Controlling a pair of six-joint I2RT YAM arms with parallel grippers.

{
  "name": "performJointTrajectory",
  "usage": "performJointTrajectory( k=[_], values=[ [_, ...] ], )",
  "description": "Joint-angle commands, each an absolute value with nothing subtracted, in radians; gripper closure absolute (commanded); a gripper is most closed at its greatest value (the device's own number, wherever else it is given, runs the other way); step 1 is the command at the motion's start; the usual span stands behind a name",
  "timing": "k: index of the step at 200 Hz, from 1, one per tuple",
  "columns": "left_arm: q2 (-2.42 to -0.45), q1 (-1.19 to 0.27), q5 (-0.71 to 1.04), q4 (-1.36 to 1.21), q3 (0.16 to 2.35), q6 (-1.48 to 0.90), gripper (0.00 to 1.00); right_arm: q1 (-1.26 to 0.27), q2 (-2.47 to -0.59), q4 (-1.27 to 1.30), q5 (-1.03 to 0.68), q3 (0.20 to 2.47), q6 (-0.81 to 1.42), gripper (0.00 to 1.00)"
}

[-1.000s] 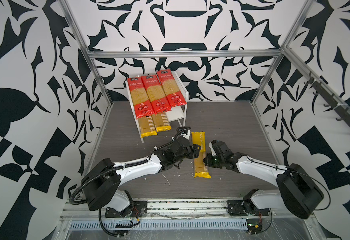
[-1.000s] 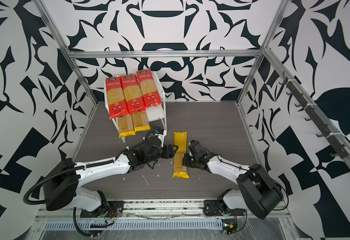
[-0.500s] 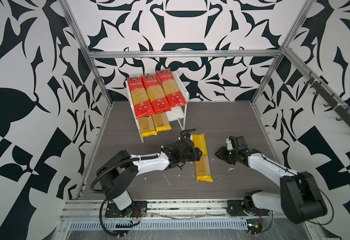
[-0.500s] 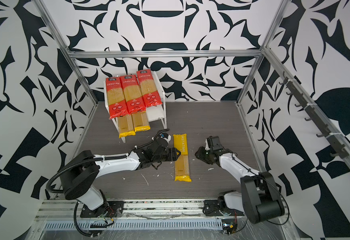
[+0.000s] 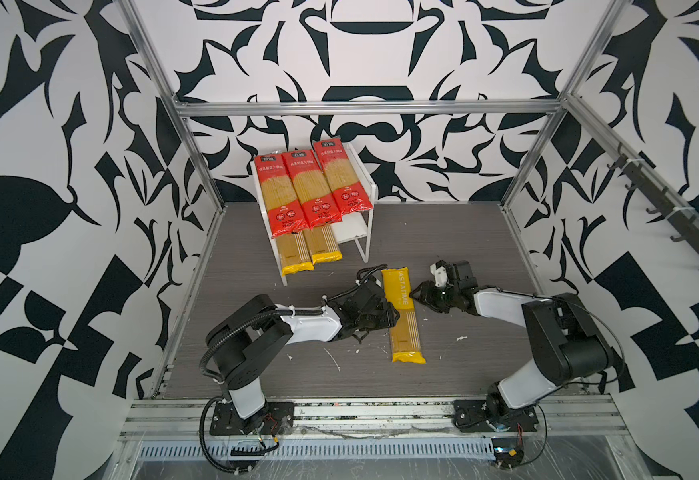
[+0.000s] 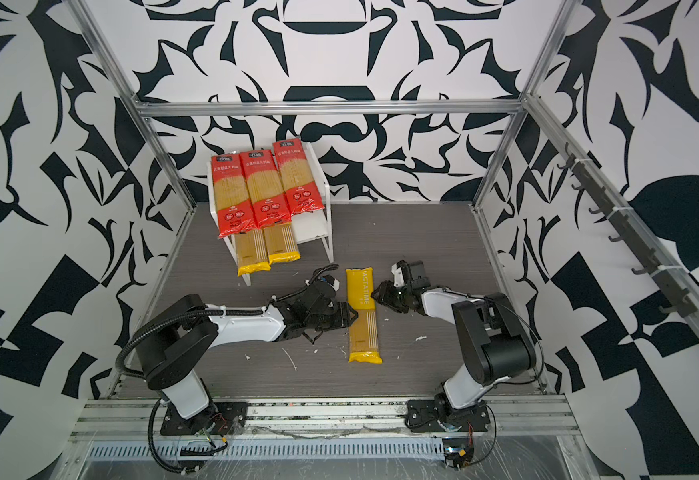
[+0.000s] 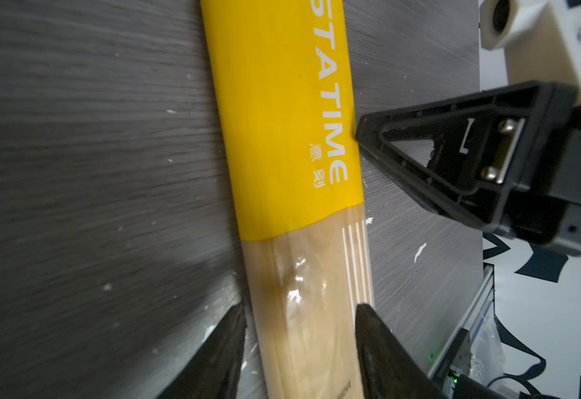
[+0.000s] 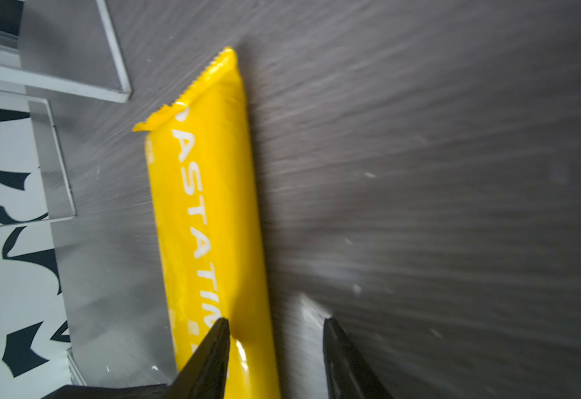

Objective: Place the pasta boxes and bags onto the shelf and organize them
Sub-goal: 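Grasp the yellow pack's end with the right gripper while the left gripper grasps its middle, then lift the yellow pack upright with both grippers, turning it toward the shelf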

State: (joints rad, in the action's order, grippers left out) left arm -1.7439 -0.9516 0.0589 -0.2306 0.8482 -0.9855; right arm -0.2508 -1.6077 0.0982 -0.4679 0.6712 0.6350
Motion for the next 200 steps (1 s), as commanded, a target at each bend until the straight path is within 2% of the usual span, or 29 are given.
performJointTrajectory(
  k=[1, 19, 59, 95, 141, 200],
  values=[
    [-1.771, -0.937, 0.079, -0.292, 0.828, -1.016, 0.49, -0.282, -1.655, 0.110, -0.473, 0.700, 0.622, 0.52],
    [-1.797, -0.921, 0.105, -0.334, 0.816, -1.034, 0.54, -0.298, -1.683, 0.118, -0.475, 0.711, 0.610, 0.57],
    [-1.805, -0.902, 0.136, -0.393, 0.789, -1.053, 0.65, -0.310, -1.680, 0.170, -0.519, 0.700, 0.571, 0.81],
    [-1.749, -0.897, 0.146, -0.383, 0.773, -1.038, 0.67, -0.309, -1.583, 0.306, -0.588, 0.635, 0.572, 0.94],
    [-1.549, -0.896, 0.129, -0.320, 0.733, -0.933, 0.57, -0.309, -1.418, 0.409, -0.618, 0.579, 0.593, 1.00],
    [-1.315, -0.871, 0.168, -0.386, 0.627, -0.841, 0.32, -0.310, -1.179, 0.442, -0.670, 0.572, 0.656, 1.00]
  ],
)
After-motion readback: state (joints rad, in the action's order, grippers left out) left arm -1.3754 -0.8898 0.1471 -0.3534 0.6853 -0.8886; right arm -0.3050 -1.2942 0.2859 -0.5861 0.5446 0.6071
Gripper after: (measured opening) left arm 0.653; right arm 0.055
